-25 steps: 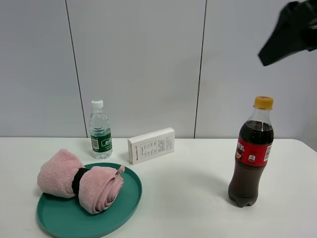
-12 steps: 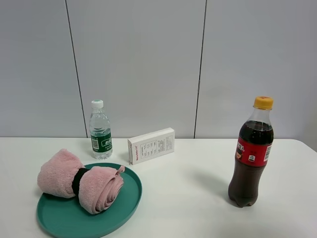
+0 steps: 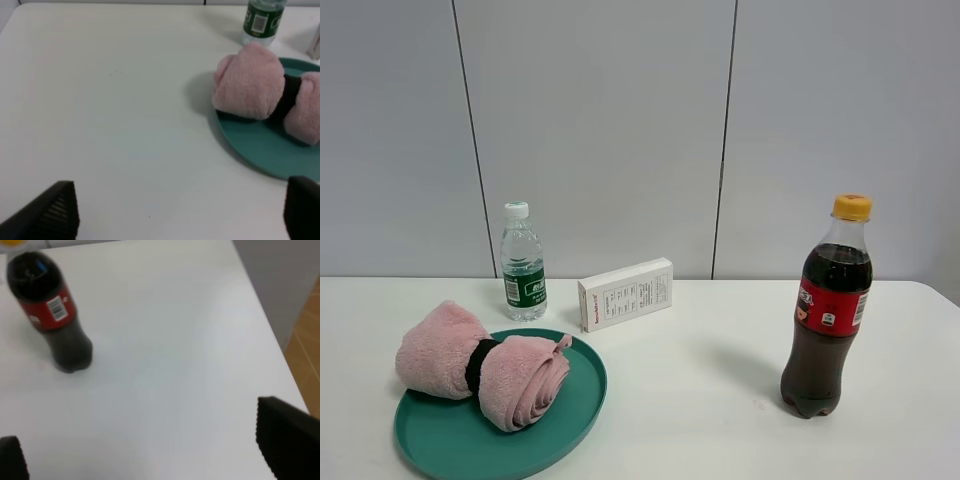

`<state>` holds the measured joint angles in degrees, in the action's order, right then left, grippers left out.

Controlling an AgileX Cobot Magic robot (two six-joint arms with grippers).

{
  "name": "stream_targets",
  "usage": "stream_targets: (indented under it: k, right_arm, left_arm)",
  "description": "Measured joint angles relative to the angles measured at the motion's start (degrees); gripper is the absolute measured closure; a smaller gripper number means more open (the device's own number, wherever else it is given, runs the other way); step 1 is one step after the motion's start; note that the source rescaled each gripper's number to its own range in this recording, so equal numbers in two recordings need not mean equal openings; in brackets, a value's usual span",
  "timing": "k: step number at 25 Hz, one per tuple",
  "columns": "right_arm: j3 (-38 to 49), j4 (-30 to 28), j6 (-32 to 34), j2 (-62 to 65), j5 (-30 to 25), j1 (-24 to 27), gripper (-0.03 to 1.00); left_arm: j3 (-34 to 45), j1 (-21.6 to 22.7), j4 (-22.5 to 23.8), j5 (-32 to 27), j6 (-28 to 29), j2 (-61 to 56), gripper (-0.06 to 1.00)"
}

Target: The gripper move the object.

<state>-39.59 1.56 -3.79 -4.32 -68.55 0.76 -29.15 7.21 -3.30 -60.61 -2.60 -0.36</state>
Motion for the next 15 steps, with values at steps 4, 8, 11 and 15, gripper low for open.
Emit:
stream_targets:
  k: [4, 8, 11, 15]
  right_arm:
    - [5.59, 4.19, 0.00, 4.46, 2.70, 0.00, 0.12]
    - [10.55, 6.12, 0.16, 4.46, 6.31, 0.00, 0.12]
    - [10.99, 4.90, 2.29, 4.50, 7.58, 0.00, 0.12]
    - [11.05, 1.23, 4.46, 4.50, 7.68, 0.00, 0.12]
  left_arm:
    - [0.00, 0.00, 0.00, 0.00, 0.00, 0.00, -0.06]
    - [0.00, 0.00, 0.00, 0.00, 0.00, 0.00, -0.06]
    - [0.00, 0.00, 0.00, 0.00, 0.00, 0.00, -0.06]
    - [0.00, 0.00, 0.00, 0.00, 0.00, 0.00, -0.06]
